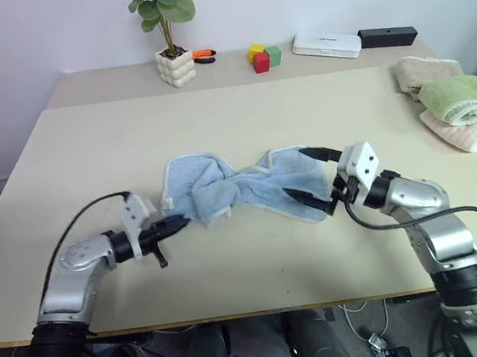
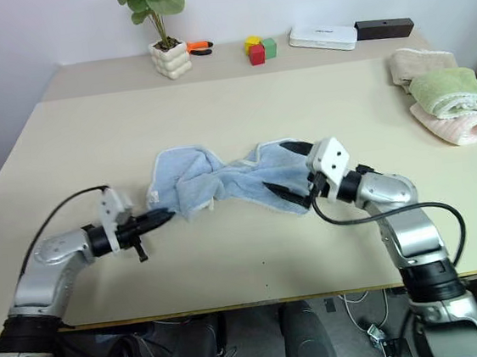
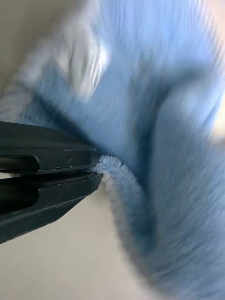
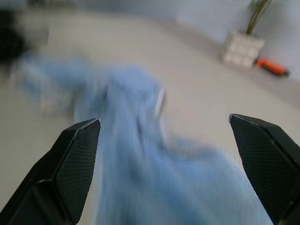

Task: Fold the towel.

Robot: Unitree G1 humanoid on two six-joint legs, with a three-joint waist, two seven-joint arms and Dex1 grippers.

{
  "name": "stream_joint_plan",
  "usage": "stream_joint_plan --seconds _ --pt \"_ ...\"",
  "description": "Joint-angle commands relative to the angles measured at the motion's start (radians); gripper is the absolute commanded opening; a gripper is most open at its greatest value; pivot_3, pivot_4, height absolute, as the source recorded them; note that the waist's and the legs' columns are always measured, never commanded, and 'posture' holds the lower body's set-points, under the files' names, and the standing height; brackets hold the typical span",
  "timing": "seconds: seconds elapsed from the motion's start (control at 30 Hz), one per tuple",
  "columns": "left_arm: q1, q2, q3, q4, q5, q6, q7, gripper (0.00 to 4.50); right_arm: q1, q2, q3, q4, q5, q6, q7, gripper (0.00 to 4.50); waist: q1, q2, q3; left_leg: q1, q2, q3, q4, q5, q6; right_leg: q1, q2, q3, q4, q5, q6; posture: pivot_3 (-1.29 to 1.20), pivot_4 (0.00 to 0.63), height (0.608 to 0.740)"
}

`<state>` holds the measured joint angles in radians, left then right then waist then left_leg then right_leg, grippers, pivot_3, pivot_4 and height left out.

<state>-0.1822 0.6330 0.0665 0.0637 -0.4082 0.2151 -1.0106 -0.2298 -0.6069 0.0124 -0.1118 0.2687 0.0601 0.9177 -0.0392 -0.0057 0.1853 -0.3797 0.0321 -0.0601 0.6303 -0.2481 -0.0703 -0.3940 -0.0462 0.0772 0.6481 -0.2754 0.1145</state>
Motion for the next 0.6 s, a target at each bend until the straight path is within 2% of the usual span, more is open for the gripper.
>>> stream_joint_plan --seconds 0.03,0.23,0.27,0.33,0.57,0.6 --pt "-0.026 0.016 0.049 -0.067 -0.01 -0.026 0.018 0.03 0.017 -0.052 0.039 -0.011 -0.075 -0.089 0.048 4.5 -0.003 0.0 0.0 -0.001 0.0 0.0 0.0 0.0 0.0 -0.001 0.0 0.0 0.0 0.0 0.001 0.0 0.15 0.74" --pt "-0.029 0.012 0.056 -0.094 -0.025 -0.004 0.022 0.03 0.034 -0.133 0.087 0.054 -0.159 -0.161 0.103 4.5 -0.005 -0.004 0.002 -0.002 0.0 0.0 0.0 0.0 0.0 -0.002 0.0 0.0 0.0 0.0 0.0 0.0 0.15 0.74" --pt "-0.028 0.01 0.054 -0.096 -0.022 -0.008 0.025 0.01 0.032 -0.142 0.095 0.062 -0.171 -0.168 0.11 4.25 -0.006 -0.005 0.003 -0.002 0.0 0.0 0.0 0.0 0.0 -0.002 0.0 0.0 0.0 0.0 0.0 0.0 0.15 0.74" --pt "-0.023 0.005 0.048 -0.102 -0.012 -0.022 0.03 0.0 0.03 -0.15 0.1 0.075 -0.177 -0.163 0.119 3.64 -0.005 -0.005 0.003 -0.002 0.0 0.0 0.0 0.0 0.0 -0.002 0.0 0.0 0.0 0.0 0.0 0.0 0.15 0.74" --pt "-0.018 0.0 0.041 -0.126 -0.007 -0.019 0.045 0.0 0.002 -0.178 0.164 0.205 -0.304 -0.189 0.101 0.16 -0.005 -0.007 0.003 -0.003 0.0 0.0 0.001 0.0 0.0 -0.002 0.0 0.0 0.0 0.0 -0.001 0.0 0.15 0.74" --pt "-0.017 0.001 0.042 -0.129 -0.007 -0.017 0.046 0.0 -0.004 -0.177 0.166 0.209 -0.306 -0.17 0.099 0.07 -0.005 -0.007 0.003 -0.002 0.0 0.0 0.001 0.0 0.0 -0.002 0.0 0.0 0.0 0.0 -0.001 0.0 0.15 0.74"
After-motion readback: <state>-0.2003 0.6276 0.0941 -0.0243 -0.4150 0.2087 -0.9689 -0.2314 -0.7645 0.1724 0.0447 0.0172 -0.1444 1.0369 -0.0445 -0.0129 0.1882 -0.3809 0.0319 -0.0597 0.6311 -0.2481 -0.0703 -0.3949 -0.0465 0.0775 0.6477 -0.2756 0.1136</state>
